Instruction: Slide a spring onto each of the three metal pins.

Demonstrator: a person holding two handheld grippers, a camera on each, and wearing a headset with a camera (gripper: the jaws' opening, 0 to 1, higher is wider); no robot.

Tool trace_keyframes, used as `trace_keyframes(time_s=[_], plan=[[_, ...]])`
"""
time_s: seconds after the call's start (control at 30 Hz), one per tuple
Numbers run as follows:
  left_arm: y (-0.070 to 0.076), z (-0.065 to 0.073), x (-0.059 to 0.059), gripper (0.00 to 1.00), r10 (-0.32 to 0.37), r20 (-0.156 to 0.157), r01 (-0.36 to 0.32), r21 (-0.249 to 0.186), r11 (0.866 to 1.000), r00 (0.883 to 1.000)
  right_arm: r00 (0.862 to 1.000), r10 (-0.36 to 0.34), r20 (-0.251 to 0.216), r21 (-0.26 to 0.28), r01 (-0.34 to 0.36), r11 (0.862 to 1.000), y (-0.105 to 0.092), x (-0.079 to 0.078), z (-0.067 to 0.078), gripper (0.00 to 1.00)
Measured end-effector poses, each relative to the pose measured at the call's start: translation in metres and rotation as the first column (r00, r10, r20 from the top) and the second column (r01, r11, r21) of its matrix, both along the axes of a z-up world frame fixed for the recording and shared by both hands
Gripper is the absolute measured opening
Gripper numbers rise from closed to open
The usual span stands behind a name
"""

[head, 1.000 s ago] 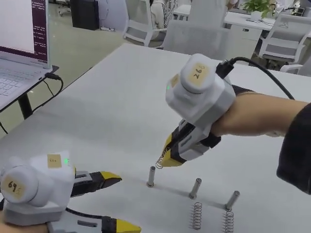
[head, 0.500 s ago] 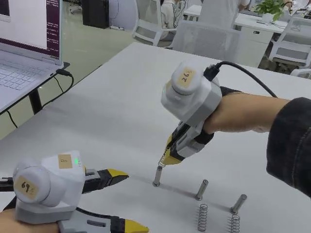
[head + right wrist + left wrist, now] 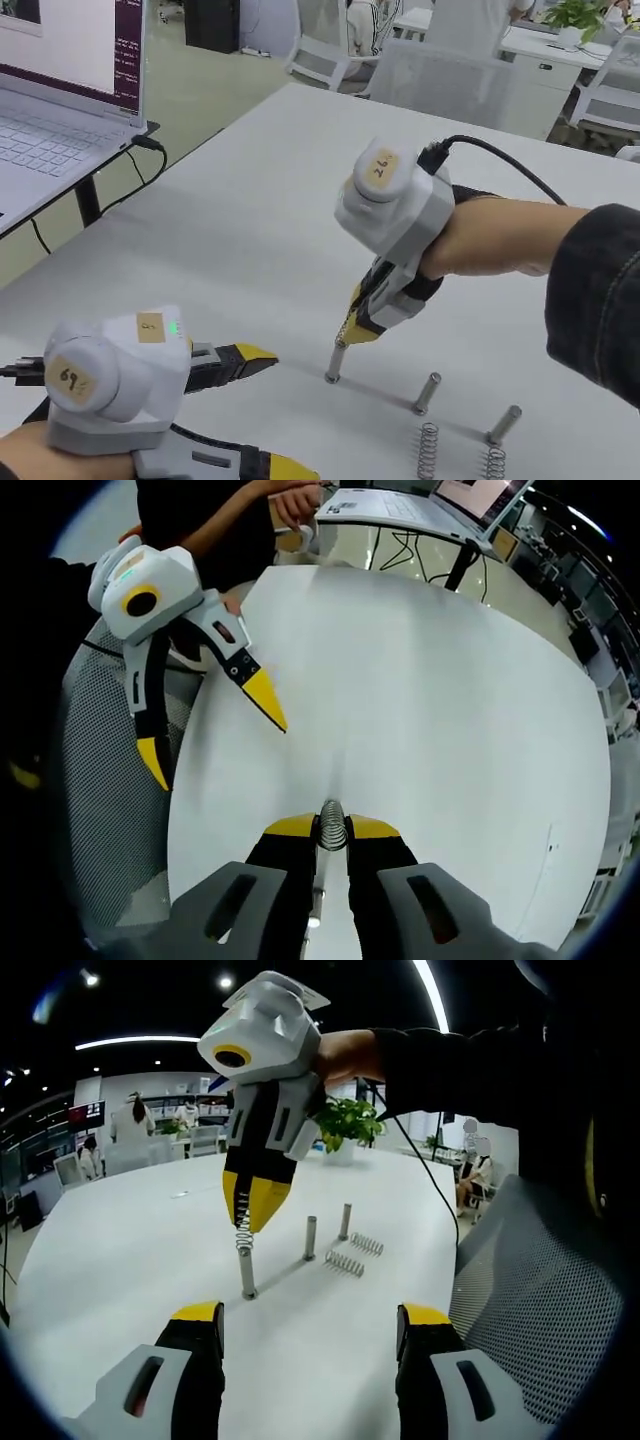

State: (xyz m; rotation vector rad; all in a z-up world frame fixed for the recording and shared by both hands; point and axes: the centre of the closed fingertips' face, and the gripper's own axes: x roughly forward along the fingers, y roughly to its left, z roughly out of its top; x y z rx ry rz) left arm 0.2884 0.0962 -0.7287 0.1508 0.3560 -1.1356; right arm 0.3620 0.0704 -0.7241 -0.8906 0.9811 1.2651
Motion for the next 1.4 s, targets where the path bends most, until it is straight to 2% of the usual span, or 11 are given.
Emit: trace_keyframes(time_s=[0.33,0.57,1.0,1.4], plan=[[0.001,0.001,0.001,0.65,0.009,-0.004,-0.009,-0.007,1.000,1.000,1.000,0.007,-0.011,-0.032,-0.007,0.999,0.000,0.000,-0.012,0.08],[0.002,0.001,0.002,0.64,0.012,-0.003,-0.012,-0.004,1.000,1.000,1.000,0.019,-0.001,-0.063,-0.019,0.998,0.002,-0.001,-0.025,0.09],[0.002,-0.002,0.001,0.62,0.010,-0.010,-0.010,0.004,1.000,1.000,1.000,0.012,-0.006,-0.060,-0.012,0.998,0.005,-0.006,-0.047,0.09],[0.001,-0.004,0.000,0.62,0.000,-0.019,0.000,0.010,1.000,1.000,1.000,0.012,0.004,-0.077,-0.012,0.997,0.002,-0.006,-0.058,0.09]])
